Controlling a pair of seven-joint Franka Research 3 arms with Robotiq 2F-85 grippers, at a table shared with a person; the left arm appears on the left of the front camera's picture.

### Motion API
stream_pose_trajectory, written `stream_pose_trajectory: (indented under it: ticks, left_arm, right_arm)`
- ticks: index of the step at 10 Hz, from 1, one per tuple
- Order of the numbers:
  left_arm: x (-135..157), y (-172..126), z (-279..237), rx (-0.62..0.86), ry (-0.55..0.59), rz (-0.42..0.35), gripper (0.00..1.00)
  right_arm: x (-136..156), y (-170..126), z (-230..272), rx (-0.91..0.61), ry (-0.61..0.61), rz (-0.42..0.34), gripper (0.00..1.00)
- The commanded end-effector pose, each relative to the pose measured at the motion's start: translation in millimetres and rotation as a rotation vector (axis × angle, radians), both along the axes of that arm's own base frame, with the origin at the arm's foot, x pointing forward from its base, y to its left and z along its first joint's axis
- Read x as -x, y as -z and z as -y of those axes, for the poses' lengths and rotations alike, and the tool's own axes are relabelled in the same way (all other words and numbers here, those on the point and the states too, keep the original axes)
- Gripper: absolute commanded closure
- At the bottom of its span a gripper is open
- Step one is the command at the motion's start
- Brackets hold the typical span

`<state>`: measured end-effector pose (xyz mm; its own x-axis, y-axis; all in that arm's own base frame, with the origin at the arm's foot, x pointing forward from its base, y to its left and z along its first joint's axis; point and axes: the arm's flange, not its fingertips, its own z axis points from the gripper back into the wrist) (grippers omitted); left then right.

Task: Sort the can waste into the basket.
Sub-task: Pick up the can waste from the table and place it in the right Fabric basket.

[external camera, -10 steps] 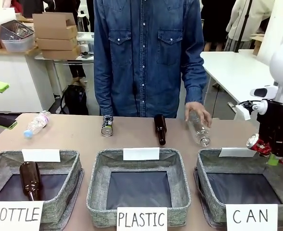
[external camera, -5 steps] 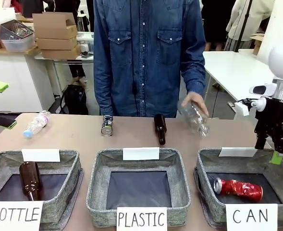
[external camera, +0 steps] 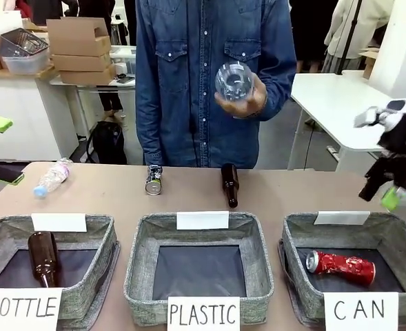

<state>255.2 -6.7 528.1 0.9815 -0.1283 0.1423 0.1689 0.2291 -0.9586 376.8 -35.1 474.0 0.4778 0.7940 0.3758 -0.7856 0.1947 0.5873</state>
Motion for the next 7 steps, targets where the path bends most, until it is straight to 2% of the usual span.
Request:
stream_pose_trajectory:
  ticks: [1, 2, 3, 4, 5, 6, 7]
  left_arm:
    - [5, 1, -1, -0.001, 0.009, -0.009, 0.0]
    - [5, 1, -1, -0.001, 0.009, -0.009, 0.0]
    - [5, 1, -1, -0.001, 0.009, -0.009, 0.0]
    - [5, 1, -1, -0.001, 0.009, -0.009, 0.0]
    - [5, 1, -1, -0.001, 0.009, -0.009, 0.0]
    - [5, 1, -1, -0.001, 0.009, -0.009, 0.0]
    - [5, 1, -1, -0.001, 0.009, -0.009, 0.0]
  right_arm:
    - [-29, -18, 25, -0.803, 0.906, -0.545, 0.0]
    - [-32, -20, 21, -0.833, 1.123, -0.591, 0.0]
    - [-37, -22, 13, -0.802, 1.425, -0.646, 0.0]
    - [-32, -27, 3, -0.784, 1.645, -0.639, 0.0]
    - [-23, -30, -1, -0.723, 1.731, -0.688, 0.0]
    - [-8, -30, 7, -0.664, 1.705, -0.797, 0.0]
    - [11, -29, 22, -0.694, 1.634, -0.856, 0.0]
